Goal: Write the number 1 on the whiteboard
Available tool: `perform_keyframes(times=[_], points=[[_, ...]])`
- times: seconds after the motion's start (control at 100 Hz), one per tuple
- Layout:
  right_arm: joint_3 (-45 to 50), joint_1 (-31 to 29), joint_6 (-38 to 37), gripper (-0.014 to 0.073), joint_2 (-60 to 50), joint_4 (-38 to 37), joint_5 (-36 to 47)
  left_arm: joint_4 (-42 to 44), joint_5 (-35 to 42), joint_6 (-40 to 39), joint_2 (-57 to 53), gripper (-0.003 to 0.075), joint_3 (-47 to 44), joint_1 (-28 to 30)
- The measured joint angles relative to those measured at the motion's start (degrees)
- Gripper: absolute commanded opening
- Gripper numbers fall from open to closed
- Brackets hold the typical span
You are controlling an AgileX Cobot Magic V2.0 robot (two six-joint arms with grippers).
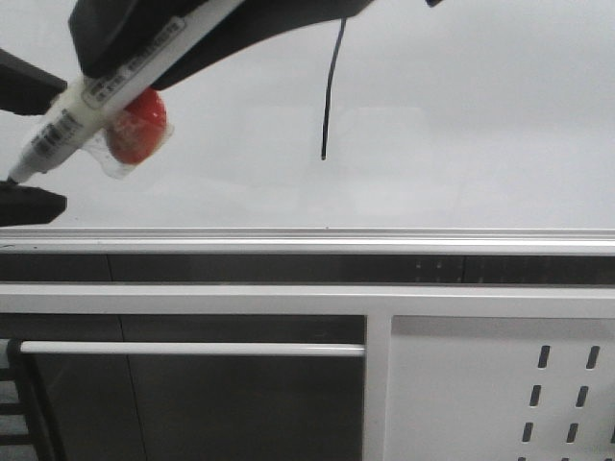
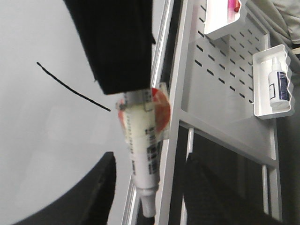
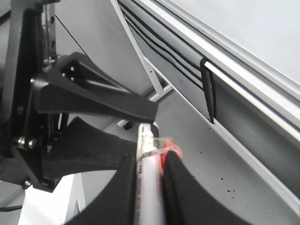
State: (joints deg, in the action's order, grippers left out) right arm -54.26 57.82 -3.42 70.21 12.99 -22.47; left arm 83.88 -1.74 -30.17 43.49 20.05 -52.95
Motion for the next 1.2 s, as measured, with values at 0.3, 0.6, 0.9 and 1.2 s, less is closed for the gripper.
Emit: perform_keyframes(times=[0.3, 0.6, 0.9, 1.2], points=[[0.00, 0.15, 0.00, -0.0050, 0.00, 0.00, -0.25, 0.00, -0.25, 0.00, 0.00, 0.0073, 0.00, 0.00], [0.00, 0.64, 0.02, -0.0050, 0.00, -0.52, -0.14, -0.10, -0.25, -0.90, 0.00, -0.0018, 0.00, 0.00], [0.00, 0.72, 0.02, -0.0050, 0.00, -0.51, -0.14, -0.10, -0.25, -1.85, 0.00, -0.0018, 0.00, 0.00], [0.00, 0.98, 0.79, 0.0441, 0.00, 0.60, 0.69, -0.10, -0.25, -1.82, 0.00, -0.0018, 0.00, 0.00]])
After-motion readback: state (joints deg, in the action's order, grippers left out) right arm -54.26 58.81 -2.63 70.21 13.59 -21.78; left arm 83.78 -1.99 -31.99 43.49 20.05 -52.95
